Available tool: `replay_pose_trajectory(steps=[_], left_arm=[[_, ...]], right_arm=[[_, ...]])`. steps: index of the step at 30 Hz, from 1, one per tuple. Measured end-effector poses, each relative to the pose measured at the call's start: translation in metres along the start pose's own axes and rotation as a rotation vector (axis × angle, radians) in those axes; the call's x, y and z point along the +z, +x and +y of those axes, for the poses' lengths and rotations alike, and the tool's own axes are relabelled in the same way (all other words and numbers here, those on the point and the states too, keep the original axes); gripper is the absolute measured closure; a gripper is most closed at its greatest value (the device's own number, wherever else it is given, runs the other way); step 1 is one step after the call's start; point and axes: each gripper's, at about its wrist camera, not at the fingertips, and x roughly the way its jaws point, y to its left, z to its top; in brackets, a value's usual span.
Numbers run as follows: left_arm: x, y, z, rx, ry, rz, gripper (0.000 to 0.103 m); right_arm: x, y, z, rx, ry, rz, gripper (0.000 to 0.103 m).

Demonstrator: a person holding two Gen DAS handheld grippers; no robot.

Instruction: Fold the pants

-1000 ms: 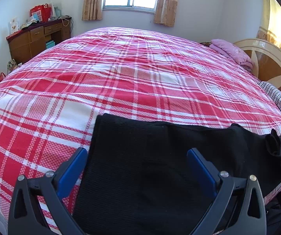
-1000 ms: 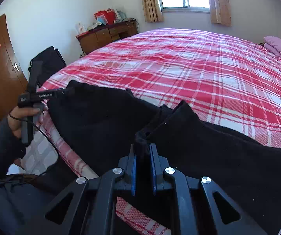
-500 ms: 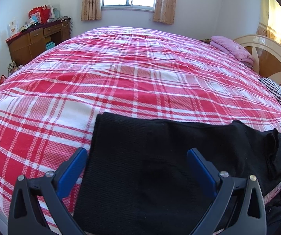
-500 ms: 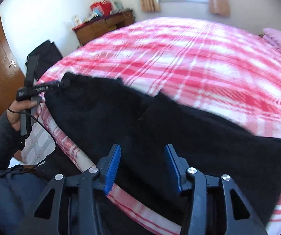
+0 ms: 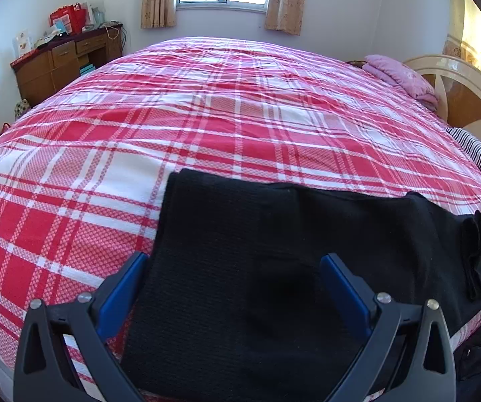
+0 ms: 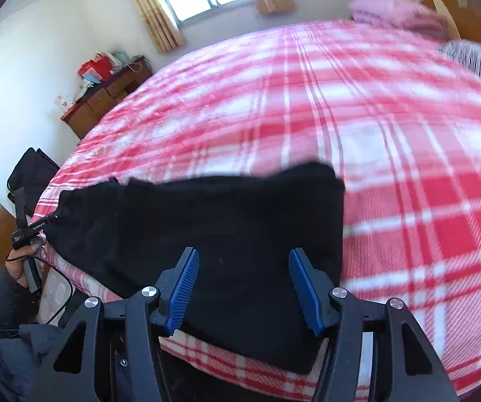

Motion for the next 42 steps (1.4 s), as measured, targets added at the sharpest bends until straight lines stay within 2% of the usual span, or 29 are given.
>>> replay_pose_trajectory(steps=[3,4,6,8,12,15,17,19,21,22,23,25,27,31,34,38,40,42], left_arm=[[-0.002,0.002,-0.004,0.024,0.03,0.008,0.0],[-0.002,0.003,-0.006,0.032,0.042,0.014,0.0],[-0.003,0.003,-0.008,0.039,0.062,0.025,0.0],[-0.004,-0.001,-0.006,0.024,0.055,0.02,0.0],[-0.004,-0.005,0.004,-0.03,-0.014,-0.005,0.0],[-0.003,-0.005,0.003,-0.034,-0.014,-0.005,0.0],[-0.003,-0.004,0.001,-0.026,-0.004,-0.003,0.0],[-0.003,-0.004,0.0,-0.022,0.004,0.001,0.0],[-0.003,-0.004,0.0,-0.022,0.008,0.003,0.0],[-0.003,-0.004,0.0,-0.024,0.008,0.003,0.0],[-0.004,-0.004,0.0,-0.027,0.01,0.003,0.0],[-0.003,-0.005,0.0,-0.033,0.016,0.003,0.0],[-0.003,-0.008,0.004,-0.05,0.004,0.002,0.003],[-0.003,-0.01,0.012,-0.047,-0.01,0.017,0.016],[-0.005,-0.01,0.01,-0.019,0.008,0.026,0.021],[-0.003,-0.014,0.019,0.0,-0.021,0.036,0.037],[-0.003,-0.017,0.027,-0.013,-0.053,0.038,0.039],[-0.005,-0.017,0.027,-0.013,-0.043,0.044,0.039]], right_arm=[[0.016,0.012,-0.002,-0.051,-0.031,-0.04,0.042],[0.015,0.022,-0.009,-0.065,-0.013,-0.002,0.037],[0.018,0.051,-0.022,-0.07,0.039,0.124,0.035],[0.027,0.047,-0.013,-0.09,0.048,0.08,0.036],[0.035,0.038,0.038,-0.067,-0.089,0.032,0.036],[0.035,0.046,0.082,0.049,-0.181,0.017,0.036],[0.034,0.063,0.106,0.165,-0.215,0.045,0.036],[0.028,0.085,0.126,0.208,-0.242,0.088,0.036],[0.016,0.112,0.139,0.247,-0.276,0.199,0.036],[0.007,0.126,0.149,0.233,-0.324,0.256,0.035],[-0.001,0.126,0.159,0.176,-0.402,0.221,0.035],[-0.009,0.119,0.17,0.124,-0.486,0.194,0.035],[-0.008,0.106,0.168,0.146,-0.468,0.186,0.035],[-0.004,0.069,0.149,0.187,-0.413,0.095,0.035],[-0.005,0.048,0.131,0.171,-0.365,0.048,0.035],[-0.01,0.034,0.099,0.13,-0.273,0.015,0.035],[-0.01,0.034,0.081,0.122,-0.215,0.007,0.035],[-0.008,0.031,0.067,0.116,-0.154,-0.005,0.035]])
